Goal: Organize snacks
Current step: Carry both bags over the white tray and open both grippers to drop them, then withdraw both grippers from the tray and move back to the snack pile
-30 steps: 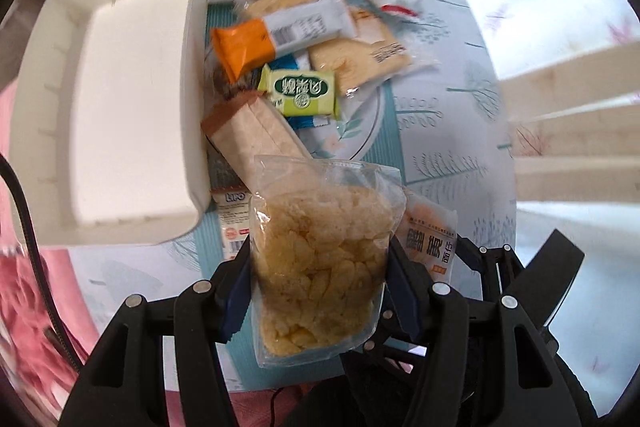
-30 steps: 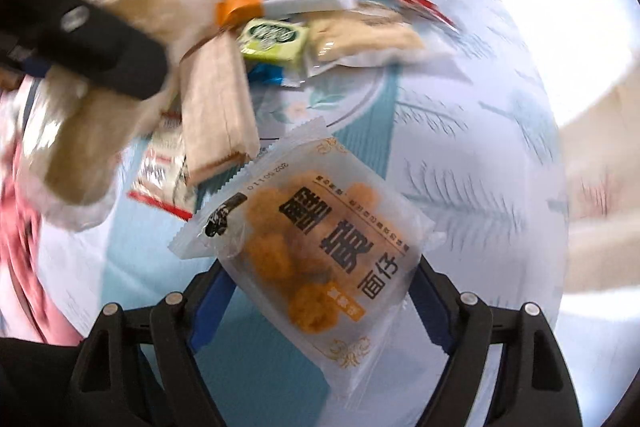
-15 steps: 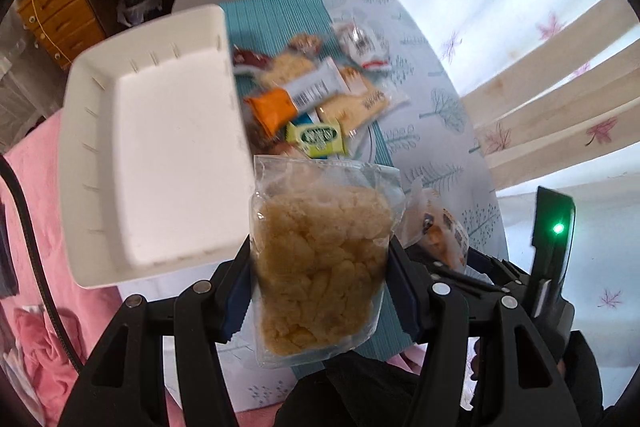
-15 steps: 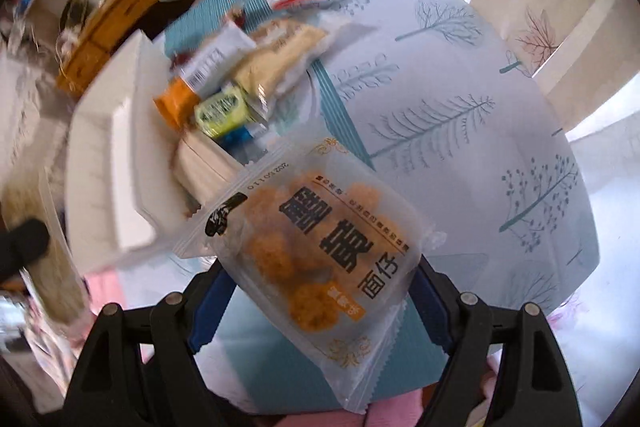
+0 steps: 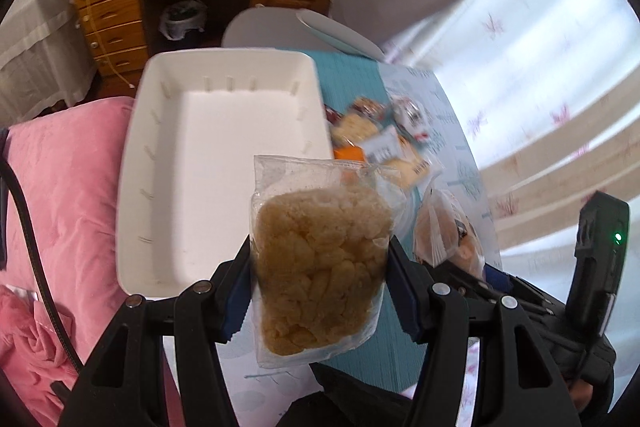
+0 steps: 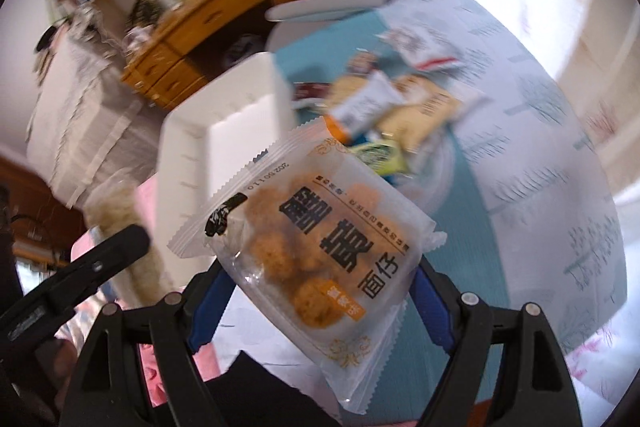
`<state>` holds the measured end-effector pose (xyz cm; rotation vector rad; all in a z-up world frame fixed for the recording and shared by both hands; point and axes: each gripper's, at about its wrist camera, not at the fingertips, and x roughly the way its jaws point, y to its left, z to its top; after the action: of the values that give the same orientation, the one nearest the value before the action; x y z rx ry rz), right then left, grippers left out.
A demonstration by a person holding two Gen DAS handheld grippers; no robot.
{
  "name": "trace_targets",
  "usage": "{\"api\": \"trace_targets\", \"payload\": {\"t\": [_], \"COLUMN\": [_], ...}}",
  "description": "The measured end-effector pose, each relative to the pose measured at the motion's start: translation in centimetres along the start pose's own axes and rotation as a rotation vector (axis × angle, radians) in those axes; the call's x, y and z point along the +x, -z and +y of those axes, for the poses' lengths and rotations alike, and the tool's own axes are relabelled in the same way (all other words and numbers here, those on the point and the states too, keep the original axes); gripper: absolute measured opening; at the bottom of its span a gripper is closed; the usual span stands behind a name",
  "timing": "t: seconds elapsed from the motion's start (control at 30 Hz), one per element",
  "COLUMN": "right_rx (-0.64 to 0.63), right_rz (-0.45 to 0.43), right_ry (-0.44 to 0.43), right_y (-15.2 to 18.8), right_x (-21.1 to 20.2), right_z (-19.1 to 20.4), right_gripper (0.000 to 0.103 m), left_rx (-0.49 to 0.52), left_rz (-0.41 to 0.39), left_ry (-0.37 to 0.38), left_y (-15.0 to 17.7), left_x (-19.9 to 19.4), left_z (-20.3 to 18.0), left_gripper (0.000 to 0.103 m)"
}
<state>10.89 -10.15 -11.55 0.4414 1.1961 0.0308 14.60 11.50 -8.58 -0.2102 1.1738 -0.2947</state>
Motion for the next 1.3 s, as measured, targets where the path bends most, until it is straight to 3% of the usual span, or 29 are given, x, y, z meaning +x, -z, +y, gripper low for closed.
{"api": "trace_targets", "payload": {"t": [0.3, 0.6, 0.67, 0.73, 0.77, 0.87, 1.3], "right_rx": [-0.175, -0.275, -0.282, -0.273, -0.266, -0.264, -0.257], "right_rz": [0.006, 0.021, 0.037, 0.042, 0.037, 0.005, 0.023], "right_ry": [-0.058, -0.101, -0.081, -0.064, -0.068, -0.082, -0.076], "right_y": [0.7, 1.6, 1.6, 1.7, 1.6, 1.6, 1.7], "right_x": [2.1, 3.1, 3.4, 3.5, 3.4, 2.7, 1.1], "right_z": [6.1, 8.5, 8.6, 8.3, 8.1, 7.6, 4.6], "right_gripper": [0.083, 0.088, 0.089, 0.092, 0.092, 0.099, 0.099], "left_rx": [-0.128, -0.199, -0.213, -0.230, -0.236, -0.246, -0.234], "left_rz": [-0.062, -0.077, -0.086, -0.096, -0.102, -0.095, -0.084], "left_ry": [-0.017, -0.049, -0.049, -0.062, -0.068, -0.078, -0.110], "left_y": [0.2, 0.9, 1.0, 1.0, 1.1, 1.2, 2.8], "left_x": [-0.9, -0.7, -0.9, -1.1, -1.1, -1.0, -0.3], "left_z": [5.0, 7.0, 7.1, 7.1, 7.1, 6.8, 3.6], "left_gripper": [0.059, 0.059, 0.065, 0.080, 0.083, 0.083, 0.083]}}
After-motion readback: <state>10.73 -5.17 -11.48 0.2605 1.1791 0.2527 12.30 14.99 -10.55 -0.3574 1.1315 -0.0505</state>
